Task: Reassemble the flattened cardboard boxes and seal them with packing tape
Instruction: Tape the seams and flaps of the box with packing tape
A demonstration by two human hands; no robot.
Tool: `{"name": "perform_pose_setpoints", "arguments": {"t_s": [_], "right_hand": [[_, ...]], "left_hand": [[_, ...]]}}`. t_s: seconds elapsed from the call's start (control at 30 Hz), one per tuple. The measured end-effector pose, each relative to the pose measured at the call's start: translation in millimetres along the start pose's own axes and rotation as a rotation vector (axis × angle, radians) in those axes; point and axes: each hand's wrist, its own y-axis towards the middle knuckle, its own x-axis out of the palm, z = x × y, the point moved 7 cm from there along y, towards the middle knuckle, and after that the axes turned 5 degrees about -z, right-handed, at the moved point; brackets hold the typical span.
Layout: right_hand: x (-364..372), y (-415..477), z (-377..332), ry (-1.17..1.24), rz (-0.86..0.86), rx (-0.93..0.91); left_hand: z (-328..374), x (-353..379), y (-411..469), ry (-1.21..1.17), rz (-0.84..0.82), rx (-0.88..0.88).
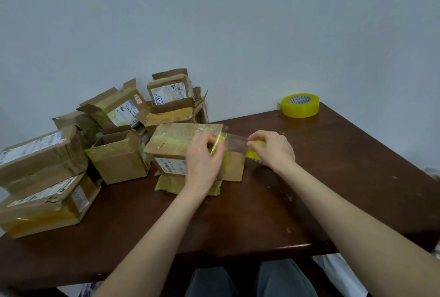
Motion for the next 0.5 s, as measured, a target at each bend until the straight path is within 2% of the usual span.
{"name": "perform_pose_setpoints", "arguments": {"t_s": [0.33,0.5], "right_hand": [[0.9,-8.7,-8.2,0.029,0.06,0.078],[-1.5,-9.5,-8.6,0.031,0.055,0.081]], "left_hand": [[17.5,-5.4,-7.2,-0.028,-0.068,0.156],[18.3,1.4,1.1,0.035,-0.165,0.097]]}}
